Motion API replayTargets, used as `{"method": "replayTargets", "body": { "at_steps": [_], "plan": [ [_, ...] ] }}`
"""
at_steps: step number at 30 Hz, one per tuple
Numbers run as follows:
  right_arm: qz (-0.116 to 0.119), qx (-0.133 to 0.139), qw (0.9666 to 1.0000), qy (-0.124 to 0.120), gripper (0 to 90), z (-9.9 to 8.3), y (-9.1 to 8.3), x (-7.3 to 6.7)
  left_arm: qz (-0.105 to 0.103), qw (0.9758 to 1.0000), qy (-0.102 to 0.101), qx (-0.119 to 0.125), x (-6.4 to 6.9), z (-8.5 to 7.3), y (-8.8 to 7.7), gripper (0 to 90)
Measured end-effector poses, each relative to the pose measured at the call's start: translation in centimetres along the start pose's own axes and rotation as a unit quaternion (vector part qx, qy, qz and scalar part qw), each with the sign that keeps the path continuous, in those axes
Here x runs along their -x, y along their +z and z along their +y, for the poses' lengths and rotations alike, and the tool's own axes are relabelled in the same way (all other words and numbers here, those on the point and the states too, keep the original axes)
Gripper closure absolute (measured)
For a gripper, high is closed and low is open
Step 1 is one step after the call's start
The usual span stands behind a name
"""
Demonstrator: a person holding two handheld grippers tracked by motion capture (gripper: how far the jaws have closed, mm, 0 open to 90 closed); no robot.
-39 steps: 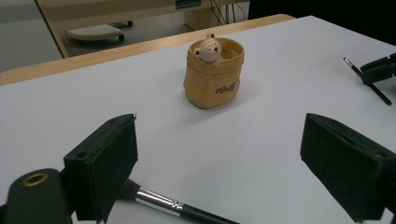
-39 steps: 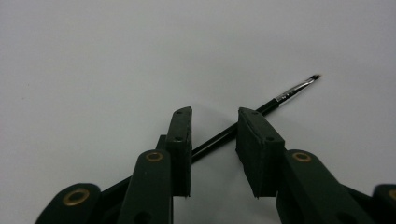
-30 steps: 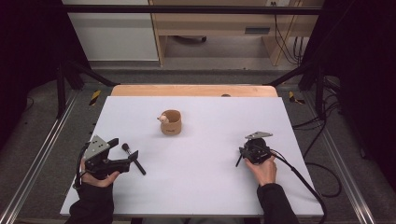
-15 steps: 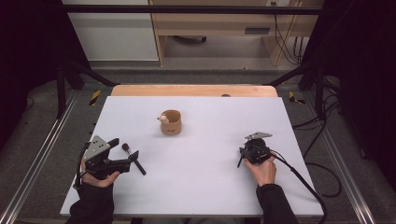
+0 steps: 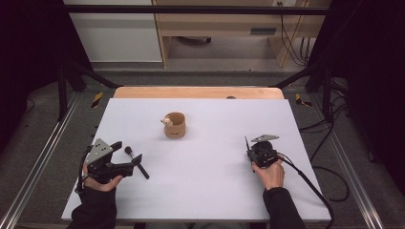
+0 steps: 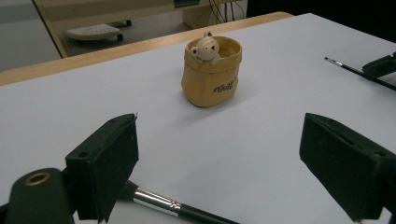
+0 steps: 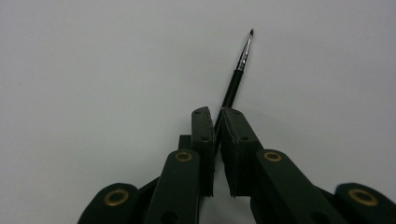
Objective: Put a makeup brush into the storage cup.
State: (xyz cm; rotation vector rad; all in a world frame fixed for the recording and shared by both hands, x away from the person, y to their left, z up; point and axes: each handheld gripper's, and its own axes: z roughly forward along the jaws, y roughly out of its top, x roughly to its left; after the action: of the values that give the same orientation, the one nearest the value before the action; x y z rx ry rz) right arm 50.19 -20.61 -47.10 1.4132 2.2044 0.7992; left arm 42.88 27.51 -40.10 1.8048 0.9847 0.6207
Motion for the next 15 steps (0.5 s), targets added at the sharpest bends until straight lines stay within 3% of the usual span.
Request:
{"method": "replayTargets", "body": {
  "at_steps": [12, 15],
  "plan": [
    [-0.001, -0.004, 1.0, 0.008, 84.3, 0.02, 0.04, -0.07, -0.001, 1.0, 0.001, -0.001, 0.03, -0.01, 0.02, 10.8],
    [0.003, -0.007, 1.0, -0.002, 85.6, 0.06, -0.01, 0.12, -0.001, 1.0, 0.001, -0.001, 0.01, -0.02, 0.03, 10.8]
  ]
}}
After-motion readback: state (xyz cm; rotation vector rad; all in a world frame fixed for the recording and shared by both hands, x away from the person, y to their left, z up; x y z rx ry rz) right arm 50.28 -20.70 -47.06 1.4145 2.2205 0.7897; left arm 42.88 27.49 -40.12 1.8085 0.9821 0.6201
